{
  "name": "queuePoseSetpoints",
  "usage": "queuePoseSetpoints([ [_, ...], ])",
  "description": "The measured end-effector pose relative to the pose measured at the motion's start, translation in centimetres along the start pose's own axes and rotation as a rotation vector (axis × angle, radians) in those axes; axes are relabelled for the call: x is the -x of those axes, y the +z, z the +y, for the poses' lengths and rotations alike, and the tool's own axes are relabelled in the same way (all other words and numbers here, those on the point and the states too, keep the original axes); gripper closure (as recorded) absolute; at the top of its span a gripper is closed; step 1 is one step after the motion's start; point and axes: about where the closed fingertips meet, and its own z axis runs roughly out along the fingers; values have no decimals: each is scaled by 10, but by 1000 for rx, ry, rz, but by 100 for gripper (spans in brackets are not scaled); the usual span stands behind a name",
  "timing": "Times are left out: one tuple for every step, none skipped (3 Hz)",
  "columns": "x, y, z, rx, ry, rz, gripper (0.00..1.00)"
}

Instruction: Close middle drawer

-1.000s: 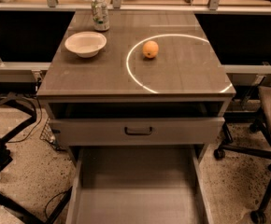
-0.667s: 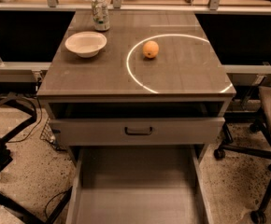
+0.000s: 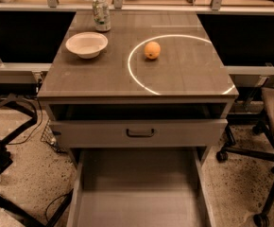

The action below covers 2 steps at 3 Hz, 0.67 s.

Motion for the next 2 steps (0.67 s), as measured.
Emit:
queuePoseSetpoints([
  [32,67,-19,52,37,-38,100],
  [31,67,-19,52,36,-38,100],
])
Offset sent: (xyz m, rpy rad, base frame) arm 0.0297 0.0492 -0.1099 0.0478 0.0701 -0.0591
